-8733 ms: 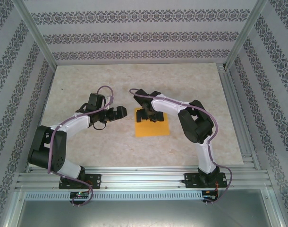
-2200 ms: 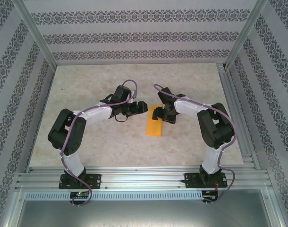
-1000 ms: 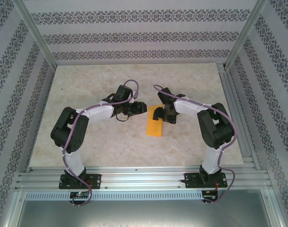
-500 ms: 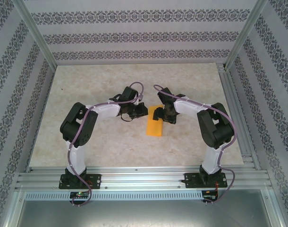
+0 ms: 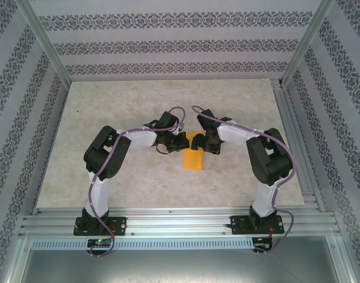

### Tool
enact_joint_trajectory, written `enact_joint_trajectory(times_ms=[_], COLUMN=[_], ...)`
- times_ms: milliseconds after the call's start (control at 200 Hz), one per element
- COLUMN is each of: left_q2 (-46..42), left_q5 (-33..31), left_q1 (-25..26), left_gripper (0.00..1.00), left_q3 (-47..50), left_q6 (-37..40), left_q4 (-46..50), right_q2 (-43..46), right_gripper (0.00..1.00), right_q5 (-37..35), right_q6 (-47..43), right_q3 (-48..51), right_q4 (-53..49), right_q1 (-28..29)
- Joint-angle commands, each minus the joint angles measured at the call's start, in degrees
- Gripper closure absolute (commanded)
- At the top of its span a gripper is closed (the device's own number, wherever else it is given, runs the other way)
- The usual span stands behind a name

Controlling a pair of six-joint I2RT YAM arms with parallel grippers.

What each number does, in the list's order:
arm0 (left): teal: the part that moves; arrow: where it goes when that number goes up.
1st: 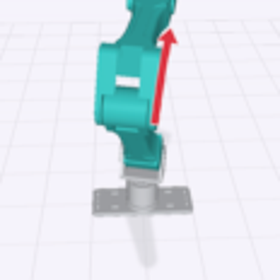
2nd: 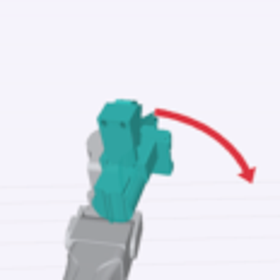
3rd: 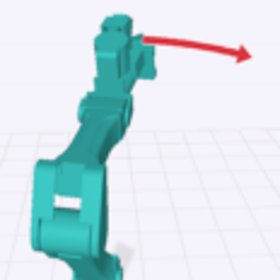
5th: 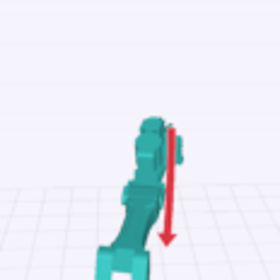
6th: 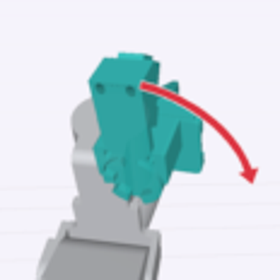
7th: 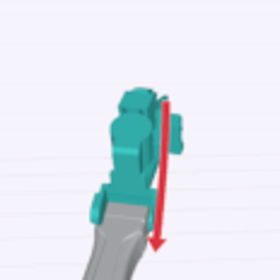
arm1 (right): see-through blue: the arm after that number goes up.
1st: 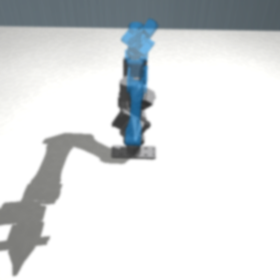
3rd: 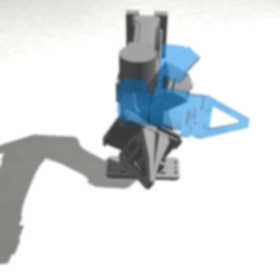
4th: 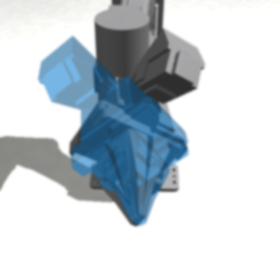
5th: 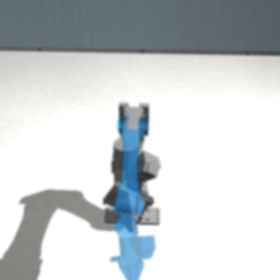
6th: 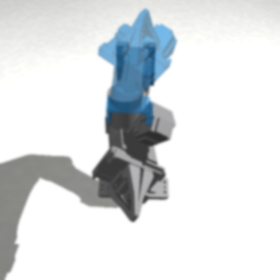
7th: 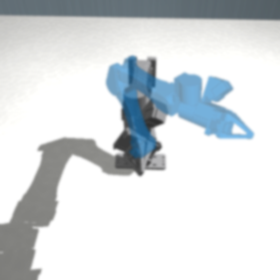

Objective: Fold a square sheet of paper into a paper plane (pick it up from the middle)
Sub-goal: Hold the square sheet of paper at the center of the table.

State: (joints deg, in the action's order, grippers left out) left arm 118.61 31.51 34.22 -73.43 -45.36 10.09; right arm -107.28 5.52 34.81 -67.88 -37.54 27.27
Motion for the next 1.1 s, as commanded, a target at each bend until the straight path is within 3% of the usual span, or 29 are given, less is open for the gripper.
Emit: enact_joint_trajectory(times_ms=[0,420,789,879,1094], left_q2=[1.29,3.08,3.49,3.50,3.64], left_q5=[0.41,-2.37,-3.73,-3.79,-4.08], left_q1=[0.73,1.38,1.65,1.65,1.64], left_gripper=[0.95,0.97,0.98,0.99,0.99], left_q3=[-1.26,-1.54,-1.40,-1.64,-1.89], left_q6=[-0.55,1.78,3.84,4.11,4.42], left_q4=[-0.67,3.74,6.24,6.52,7.05], right_q2=[-1.74,-0.54,10.02,11.73,10.13], right_gripper=[0.26,0.25,0.26,0.35,0.76], right_q5=[-2.24,-1.04,1.17,5.22,15.66], right_q6=[0.53,0.55,0.96,1.10,3.28], right_q3=[0.29,0.09,2.13,4.20,7.43], right_q4=[-1.87,-1.36,1.60,5.41,15.61], right_q1=[-0.11,-0.11,-0.63,-0.94,-1.60])
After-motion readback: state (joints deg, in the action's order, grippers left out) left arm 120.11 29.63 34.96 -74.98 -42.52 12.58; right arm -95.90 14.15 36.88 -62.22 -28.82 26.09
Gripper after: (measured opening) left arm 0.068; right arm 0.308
